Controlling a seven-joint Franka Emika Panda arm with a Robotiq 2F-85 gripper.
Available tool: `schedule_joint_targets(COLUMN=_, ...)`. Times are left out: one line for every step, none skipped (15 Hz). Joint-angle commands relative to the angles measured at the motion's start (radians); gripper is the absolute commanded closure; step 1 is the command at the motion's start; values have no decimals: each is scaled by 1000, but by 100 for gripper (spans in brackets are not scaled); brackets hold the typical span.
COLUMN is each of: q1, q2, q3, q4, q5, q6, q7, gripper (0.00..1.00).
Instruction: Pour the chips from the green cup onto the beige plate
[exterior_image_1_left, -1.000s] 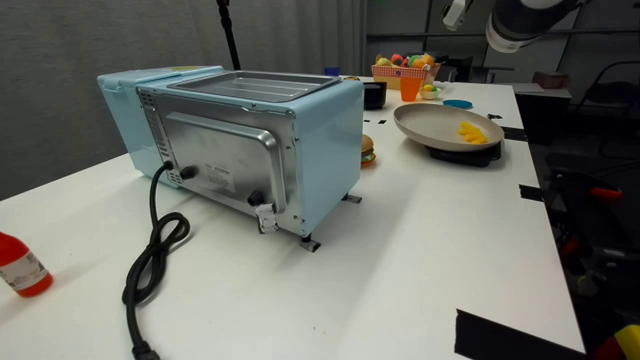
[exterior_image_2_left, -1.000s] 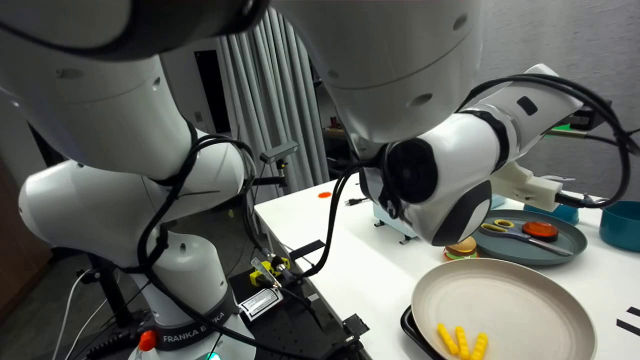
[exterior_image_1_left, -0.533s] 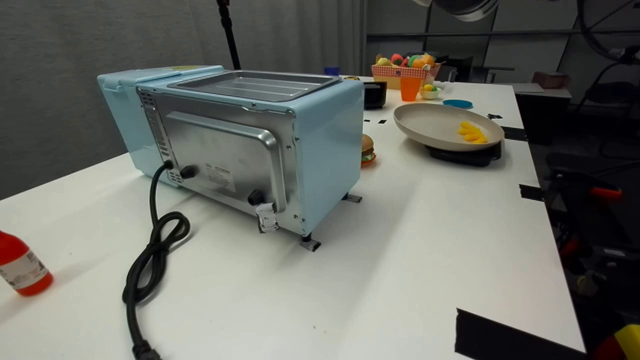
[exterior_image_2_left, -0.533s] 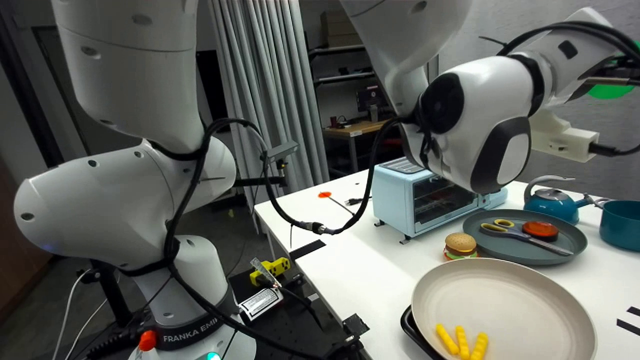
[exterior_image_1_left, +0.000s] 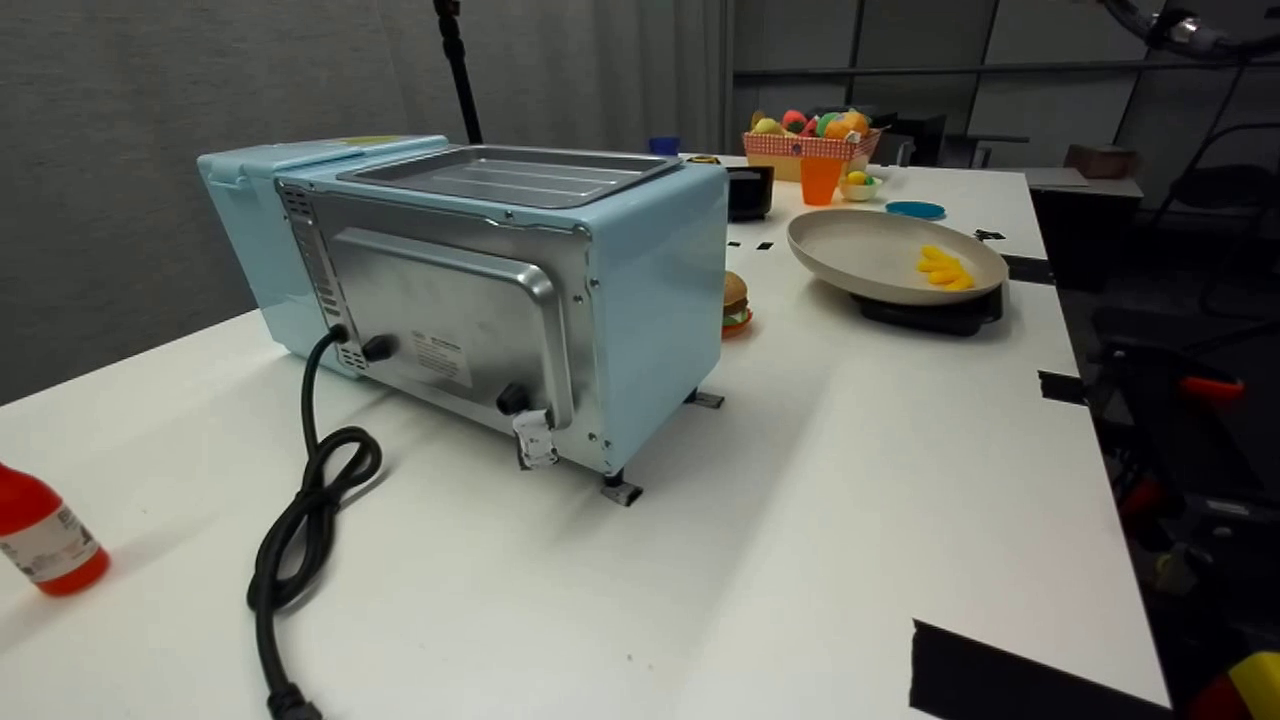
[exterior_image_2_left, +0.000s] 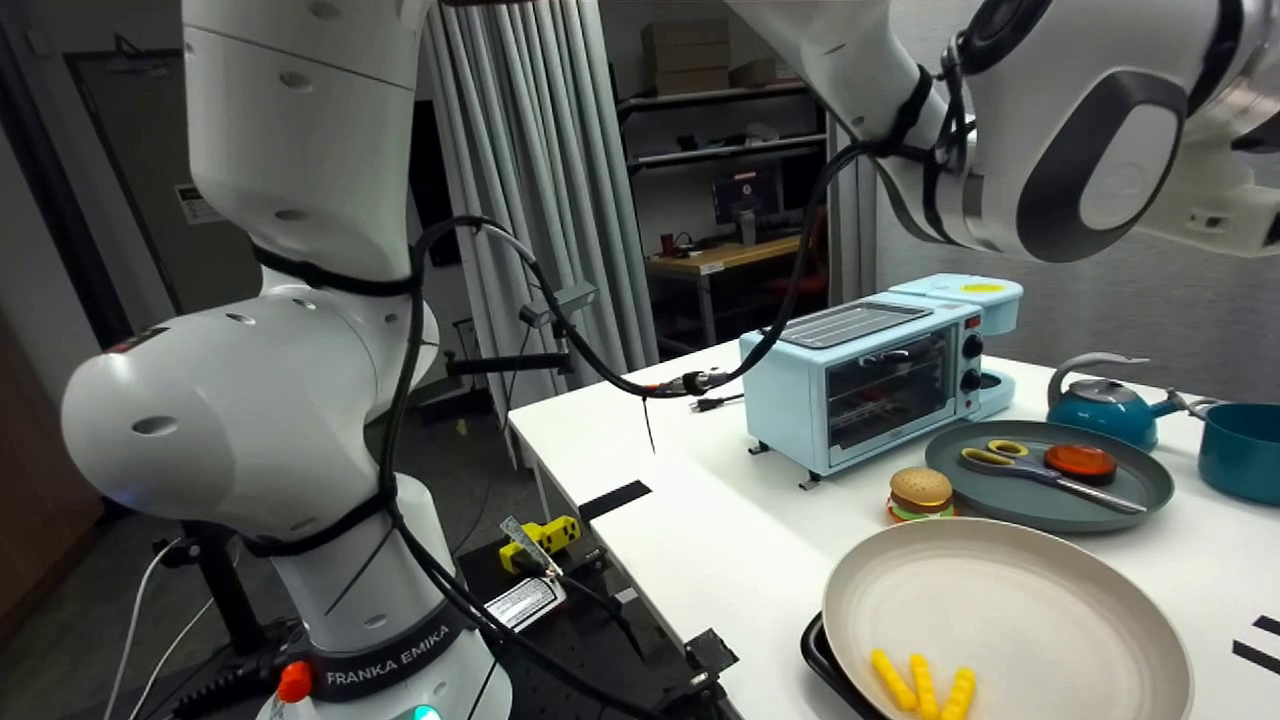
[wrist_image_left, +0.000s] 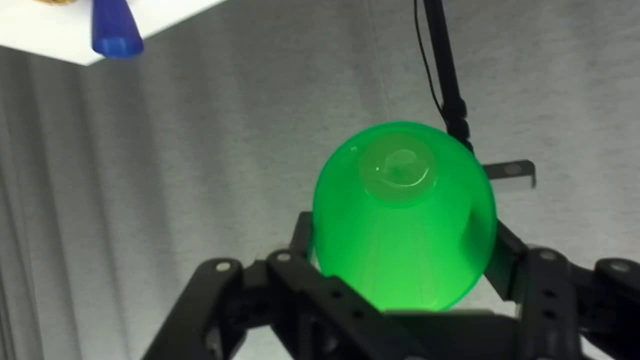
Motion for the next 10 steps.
schedule_joint_targets(q1=142, q2=6, q3=-182, q4=93, q5=94, q6=-260, q7=7, gripper=47)
schedule_joint_targets(q1=171, q2=10, q3=-226, q4=110, q5=112, q6=-335, q7=3, gripper=47)
schedule_joint_targets(q1=215, q2=15, q3=-286, q4=121, q5=131, q6=-404, q7=3, gripper=47)
schedule_joint_targets(q1=260, q2=20, q3=-354, q4=133, q5=118, q6=-473, q7=35, gripper=47)
schedule_joint_targets(q1=296, q2=27, q3=-408, q4=142, q5=92, q6=-542, q7=68, gripper=47)
schedule_joint_targets(q1=331, q2=35, q3=-461, q4=149, q5=64, q6=-606, q7=109, gripper=47)
schedule_joint_targets(q1=356, q2=41, q3=-497, q4=155, q5=43, q6=-672, q7=142, gripper=47)
schedule_joint_targets(q1=375, q2=48, q3=-524, q4=159, q5=26, q6=-737, q7=171, gripper=47)
schedule_joint_targets(q1=390, q2=53, q3=-543, q4=165, q5=11, q6=-805, q7=198, gripper=47)
schedule_joint_targets(q1=403, q2=61, q3=-557, q4=171, q5=24, q6=-866, q7=194, gripper=47)
